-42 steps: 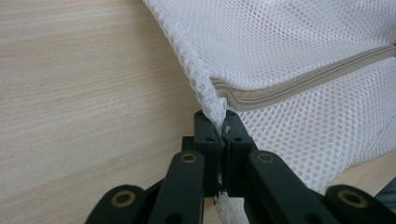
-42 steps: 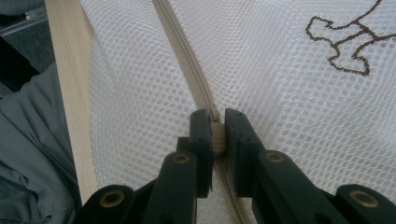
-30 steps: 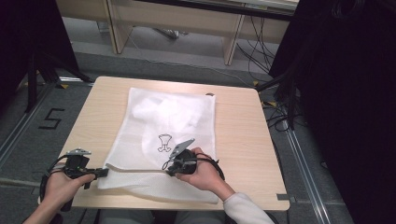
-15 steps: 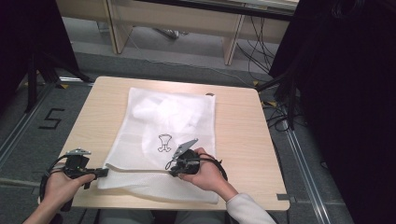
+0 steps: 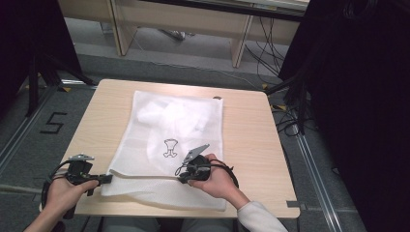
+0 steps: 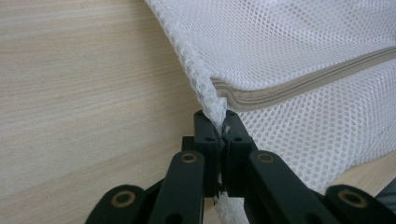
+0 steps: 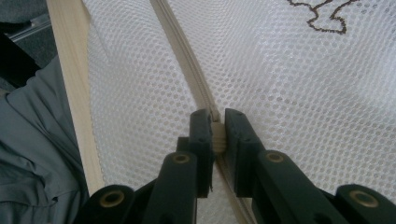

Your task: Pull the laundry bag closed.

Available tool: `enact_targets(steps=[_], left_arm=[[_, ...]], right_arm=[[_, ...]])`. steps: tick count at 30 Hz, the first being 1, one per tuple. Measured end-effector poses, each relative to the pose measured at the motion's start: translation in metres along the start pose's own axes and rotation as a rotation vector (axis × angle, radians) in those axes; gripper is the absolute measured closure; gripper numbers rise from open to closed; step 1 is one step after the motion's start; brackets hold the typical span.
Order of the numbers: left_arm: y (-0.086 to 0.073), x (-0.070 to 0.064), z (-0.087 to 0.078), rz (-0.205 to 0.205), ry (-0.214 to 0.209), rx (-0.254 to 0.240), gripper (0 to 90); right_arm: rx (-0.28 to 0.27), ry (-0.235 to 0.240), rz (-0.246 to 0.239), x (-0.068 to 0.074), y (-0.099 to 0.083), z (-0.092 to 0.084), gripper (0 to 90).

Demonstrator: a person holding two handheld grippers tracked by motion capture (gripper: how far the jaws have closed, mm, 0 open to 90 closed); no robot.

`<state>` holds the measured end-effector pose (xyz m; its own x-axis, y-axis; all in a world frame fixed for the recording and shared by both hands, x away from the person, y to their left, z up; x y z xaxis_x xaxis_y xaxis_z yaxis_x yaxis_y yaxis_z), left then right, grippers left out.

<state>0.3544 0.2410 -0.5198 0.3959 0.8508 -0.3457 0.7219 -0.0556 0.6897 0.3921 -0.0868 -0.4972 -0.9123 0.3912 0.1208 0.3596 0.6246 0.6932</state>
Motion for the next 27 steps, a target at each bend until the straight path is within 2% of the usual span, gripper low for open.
enact_targets(steps=[4,5,6,8,9,13,15,17,18,21,22,27], left_arm=[[0.000,0.001,0.000,0.006,-0.002,0.005,86.4],[0.000,0.000,0.002,-0.018,0.012,-0.015,86.5],[0.000,0.001,0.000,-0.001,0.001,0.001,86.4],[0.000,0.000,0.000,0.007,0.009,-0.010,86.5],[0.000,0.001,-0.001,0.008,0.002,0.002,86.4],[0.000,0.001,0.000,0.002,0.005,0.001,86.4],[0.000,0.000,0.001,0.000,0.011,-0.020,86.4],[0.000,0.001,0.000,0.007,0.006,0.000,86.4],[0.001,0.000,0.001,-0.017,0.015,-0.017,86.5],[0.001,0.000,0.001,-0.013,0.016,-0.015,86.5],[0.001,0.001,0.000,0.003,0.002,-0.001,86.4],[0.001,0.000,0.000,0.002,0.010,-0.011,86.5]], right_arm=[[0.005,-0.008,-0.008,0.000,0.001,-0.002,82.6],[0.000,-0.004,-0.002,0.000,0.001,-0.002,82.6],[0.001,-0.005,-0.005,-0.001,0.001,-0.003,82.6],[0.001,-0.007,0.003,-0.002,0.000,-0.005,82.6],[-0.001,-0.010,0.011,-0.002,-0.001,-0.005,82.6],[-0.002,-0.006,0.015,-0.003,-0.003,-0.009,82.6],[0.001,-0.012,0.020,-0.004,-0.004,-0.010,82.6],[-0.008,-0.011,0.021,-0.004,-0.004,-0.011,82.6],[-0.010,-0.013,0.020,-0.004,-0.005,-0.011,82.6],[-0.008,-0.016,0.025,-0.005,-0.006,-0.012,82.6],[-0.010,-0.014,0.029,-0.005,-0.006,-0.012,82.6],[-0.006,-0.018,0.017,-0.005,-0.006,-0.012,82.6]])
Point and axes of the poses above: each handheld gripper's, and its own axes: z roughly forward along the jaws, y roughly out of its top, x roughly to its left, the point moved 4 cm from there along z, roughly forward along the jaws, and after that the axes turned 9 degrees about -x, right-handed, at the moved point
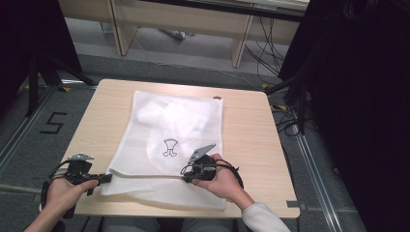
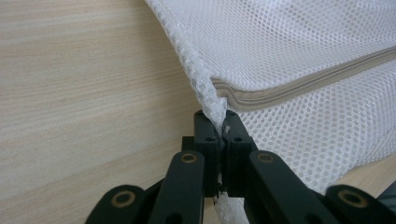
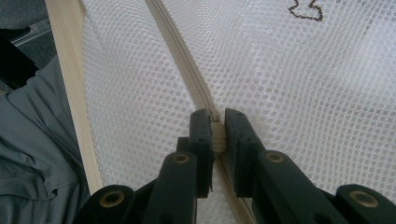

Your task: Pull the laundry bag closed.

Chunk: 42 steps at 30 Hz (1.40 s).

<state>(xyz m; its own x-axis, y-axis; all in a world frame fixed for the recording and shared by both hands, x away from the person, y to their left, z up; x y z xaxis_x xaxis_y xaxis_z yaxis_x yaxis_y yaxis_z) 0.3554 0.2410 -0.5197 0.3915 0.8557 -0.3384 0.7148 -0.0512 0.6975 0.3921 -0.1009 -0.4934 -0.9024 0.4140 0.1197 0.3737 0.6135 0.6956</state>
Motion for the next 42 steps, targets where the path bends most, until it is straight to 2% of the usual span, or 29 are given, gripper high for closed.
enact_targets(steps=[4,10,11,21,26,27,28,32,33,34,35,36,37,41,42], left_arm=[[0.000,0.000,-0.001,0.005,-0.003,0.008,86.5],[0.000,-0.001,0.000,-0.003,0.001,-0.004,86.5],[0.000,0.000,-0.001,-0.001,-0.007,0.009,86.5],[0.000,0.000,-0.001,0.002,-0.004,0.007,86.6],[0.000,0.000,-0.001,-0.001,-0.001,0.008,86.5],[0.001,-0.001,0.001,-0.021,0.010,-0.008,86.5],[0.000,0.001,-0.001,0.002,-0.003,0.011,86.5],[0.001,-0.001,0.001,-0.017,0.004,-0.008,86.5],[0.000,0.000,-0.001,0.007,-0.005,0.010,86.6],[0.001,0.000,-0.001,-0.005,0.002,-0.001,86.6],[0.001,0.000,0.000,-0.017,0.008,-0.010,86.6],[0.001,-0.001,0.000,-0.017,0.006,-0.010,86.6],[0.000,0.000,-0.001,0.009,-0.003,0.010,86.6],[0.000,0.000,-0.001,0.003,-0.003,0.007,86.5],[0.000,0.000,-0.001,0.003,-0.003,0.007,86.6]], right_arm=[[-0.001,0.000,-0.011,0.000,-0.001,0.000,82.6],[0.000,0.000,0.011,-0.002,-0.004,-0.003,82.6],[-0.003,0.004,0.007,-0.002,-0.004,-0.003,82.6],[-0.007,-0.027,0.033,-0.007,-0.011,-0.015,82.6],[-0.007,-0.025,0.044,-0.007,-0.014,-0.017,82.6],[-0.012,-0.019,0.031,-0.008,-0.013,-0.015,82.6],[-0.011,-0.022,0.032,-0.007,-0.013,-0.015,82.6],[-0.016,-0.022,0.026,-0.007,-0.013,-0.016,82.6],[-0.013,-0.015,0.027,-0.007,-0.013,-0.015,82.6],[-0.008,-0.025,0.044,-0.007,-0.013,-0.016,82.6],[-0.013,-0.015,0.028,-0.007,-0.013,-0.015,82.6],[-0.011,-0.015,0.035,-0.007,-0.013,-0.015,82.6],[-0.007,-0.024,0.045,-0.007,-0.013,-0.017,82.6],[-0.017,-0.018,0.032,-0.009,-0.014,-0.018,82.6],[-0.013,-0.028,0.043,-0.009,-0.015,-0.019,82.6]])
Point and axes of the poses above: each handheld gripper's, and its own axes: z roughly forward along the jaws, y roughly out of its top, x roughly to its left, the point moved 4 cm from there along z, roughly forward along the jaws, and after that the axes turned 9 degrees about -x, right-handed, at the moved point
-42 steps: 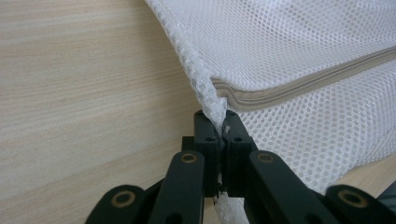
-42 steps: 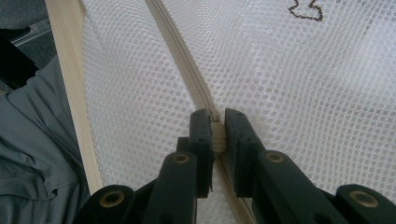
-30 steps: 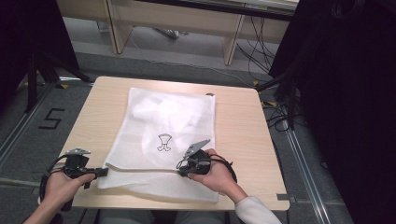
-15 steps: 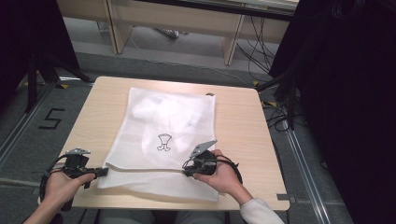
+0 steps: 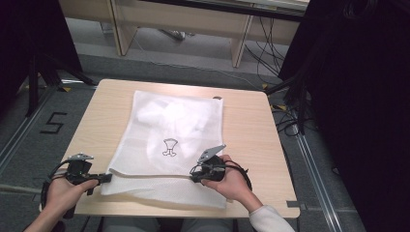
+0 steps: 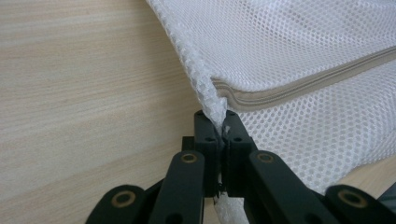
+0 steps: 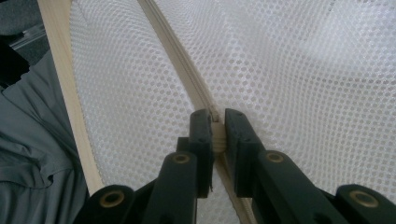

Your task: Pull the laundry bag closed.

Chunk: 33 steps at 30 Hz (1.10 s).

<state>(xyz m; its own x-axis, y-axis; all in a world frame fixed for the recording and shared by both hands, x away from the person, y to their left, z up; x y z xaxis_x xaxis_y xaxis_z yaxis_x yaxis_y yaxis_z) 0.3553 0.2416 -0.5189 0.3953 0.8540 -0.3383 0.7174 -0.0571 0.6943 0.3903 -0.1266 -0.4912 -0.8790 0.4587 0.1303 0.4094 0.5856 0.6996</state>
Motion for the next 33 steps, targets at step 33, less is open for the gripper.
enact_targets(steps=[33], left_arm=[[0.0008,0.0000,-0.0010,-0.004,0.007,0.000,86.5]], right_arm=[[0.002,-0.002,-0.002,-0.0027,-0.0050,-0.0069,82.6]])
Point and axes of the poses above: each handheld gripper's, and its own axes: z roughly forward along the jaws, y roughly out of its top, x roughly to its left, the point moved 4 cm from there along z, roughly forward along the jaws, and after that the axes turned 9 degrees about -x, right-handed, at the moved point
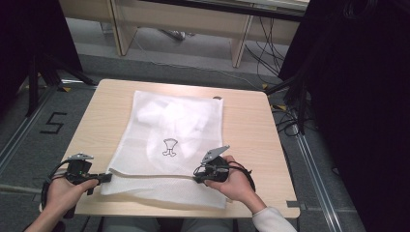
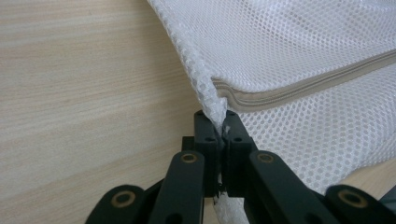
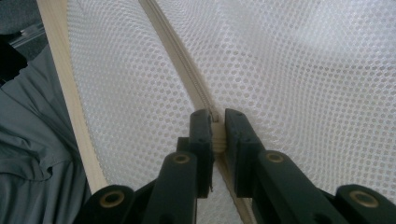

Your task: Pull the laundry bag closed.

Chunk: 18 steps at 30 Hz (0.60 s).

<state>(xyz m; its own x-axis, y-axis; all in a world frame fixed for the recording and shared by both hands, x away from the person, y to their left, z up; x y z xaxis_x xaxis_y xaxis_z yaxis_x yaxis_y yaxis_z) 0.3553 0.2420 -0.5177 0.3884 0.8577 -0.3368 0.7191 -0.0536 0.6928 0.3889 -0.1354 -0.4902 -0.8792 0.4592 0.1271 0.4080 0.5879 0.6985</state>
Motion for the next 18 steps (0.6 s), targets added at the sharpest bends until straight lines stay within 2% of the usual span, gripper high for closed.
enact_targets(steps=[6,9,11,16,18], left_arm=[[-0.0001,0.0001,0.0006,0.000,0.001,0.003,86.5],[0.0001,0.0001,-0.0001,0.003,0.001,0.003,86.5],[0.0004,-0.0010,0.0019,-0.018,0.013,-0.016,86.5],[0.0003,-0.0008,0.0021,-0.019,0.011,-0.012,86.5],[0.0005,-0.0010,0.0019,-0.017,0.012,-0.014,86.5]], right_arm=[[0.006,-0.005,0.005,0.0000,-0.0006,0.0016,82.6],[0.003,0.002,-0.015,0.0004,0.0000,0.0016,82.6],[0.002,-0.012,-0.004,0.0010,0.0002,0.0006,82.6],[-0.002,-0.012,-0.007,0.0011,0.0011,-0.0007,82.6],[-0.002,0.003,-0.018,0.0005,0.0015,0.0000,82.6]])
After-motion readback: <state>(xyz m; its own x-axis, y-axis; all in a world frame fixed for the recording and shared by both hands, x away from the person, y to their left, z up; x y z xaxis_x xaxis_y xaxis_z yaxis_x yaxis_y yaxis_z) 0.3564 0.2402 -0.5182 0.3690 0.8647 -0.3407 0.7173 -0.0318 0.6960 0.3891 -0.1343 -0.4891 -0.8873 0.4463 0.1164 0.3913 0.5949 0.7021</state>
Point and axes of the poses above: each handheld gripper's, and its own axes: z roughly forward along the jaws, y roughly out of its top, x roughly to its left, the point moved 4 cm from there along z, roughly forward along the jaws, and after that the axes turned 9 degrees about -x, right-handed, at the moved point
